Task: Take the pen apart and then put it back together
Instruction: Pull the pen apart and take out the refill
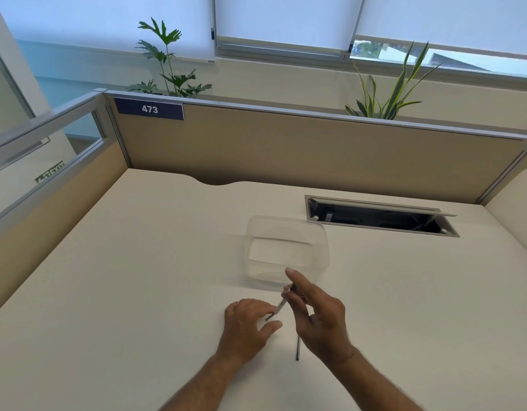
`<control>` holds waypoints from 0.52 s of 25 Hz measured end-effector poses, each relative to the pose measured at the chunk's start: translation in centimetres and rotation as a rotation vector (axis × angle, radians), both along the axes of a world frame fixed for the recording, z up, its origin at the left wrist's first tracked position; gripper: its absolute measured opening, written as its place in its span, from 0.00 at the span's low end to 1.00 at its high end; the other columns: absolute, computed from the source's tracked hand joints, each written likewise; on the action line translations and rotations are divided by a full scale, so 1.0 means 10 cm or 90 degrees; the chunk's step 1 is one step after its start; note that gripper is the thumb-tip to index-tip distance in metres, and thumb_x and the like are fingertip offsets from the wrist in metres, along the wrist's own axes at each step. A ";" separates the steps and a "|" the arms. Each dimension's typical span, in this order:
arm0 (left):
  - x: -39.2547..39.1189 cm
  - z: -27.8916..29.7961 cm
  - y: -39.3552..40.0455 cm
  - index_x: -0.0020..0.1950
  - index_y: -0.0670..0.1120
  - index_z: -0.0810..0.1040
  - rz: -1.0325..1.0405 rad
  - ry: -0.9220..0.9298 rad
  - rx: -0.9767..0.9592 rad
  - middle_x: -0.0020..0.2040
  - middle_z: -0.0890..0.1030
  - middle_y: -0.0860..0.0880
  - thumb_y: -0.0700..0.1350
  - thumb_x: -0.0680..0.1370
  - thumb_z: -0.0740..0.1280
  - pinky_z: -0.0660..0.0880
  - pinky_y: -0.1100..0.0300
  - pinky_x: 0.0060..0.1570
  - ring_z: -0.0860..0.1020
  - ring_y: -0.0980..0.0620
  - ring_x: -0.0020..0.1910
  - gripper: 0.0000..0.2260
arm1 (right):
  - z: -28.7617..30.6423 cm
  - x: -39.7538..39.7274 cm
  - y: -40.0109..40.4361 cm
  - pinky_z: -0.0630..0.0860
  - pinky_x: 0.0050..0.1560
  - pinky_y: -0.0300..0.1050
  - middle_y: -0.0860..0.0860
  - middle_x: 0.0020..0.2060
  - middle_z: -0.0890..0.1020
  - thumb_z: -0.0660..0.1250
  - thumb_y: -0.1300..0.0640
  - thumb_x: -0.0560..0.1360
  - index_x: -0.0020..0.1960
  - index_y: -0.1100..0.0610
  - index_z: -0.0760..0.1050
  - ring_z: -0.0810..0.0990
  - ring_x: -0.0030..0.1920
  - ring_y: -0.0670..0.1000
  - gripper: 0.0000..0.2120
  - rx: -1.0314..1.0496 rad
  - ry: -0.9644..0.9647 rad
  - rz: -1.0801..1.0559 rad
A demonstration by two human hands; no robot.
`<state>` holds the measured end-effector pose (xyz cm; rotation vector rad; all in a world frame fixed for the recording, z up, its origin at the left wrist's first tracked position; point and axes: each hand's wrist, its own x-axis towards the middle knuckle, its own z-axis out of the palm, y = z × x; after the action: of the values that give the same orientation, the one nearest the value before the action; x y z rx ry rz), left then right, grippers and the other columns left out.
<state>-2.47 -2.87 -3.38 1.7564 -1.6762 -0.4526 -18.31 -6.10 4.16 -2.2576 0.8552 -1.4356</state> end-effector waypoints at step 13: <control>-0.01 0.16 0.03 0.44 0.55 0.85 0.076 0.275 0.050 0.42 0.85 0.57 0.46 0.70 0.76 0.79 0.54 0.48 0.82 0.57 0.43 0.05 | 0.27 -0.14 -0.15 0.79 0.49 0.30 0.48 0.48 0.84 0.69 0.61 0.76 0.70 0.56 0.71 0.85 0.45 0.40 0.23 0.110 -0.076 -0.085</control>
<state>-2.55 -2.53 -1.82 1.6575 -1.2585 -0.7885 -19.74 -7.64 6.81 -1.9996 1.0640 -1.4750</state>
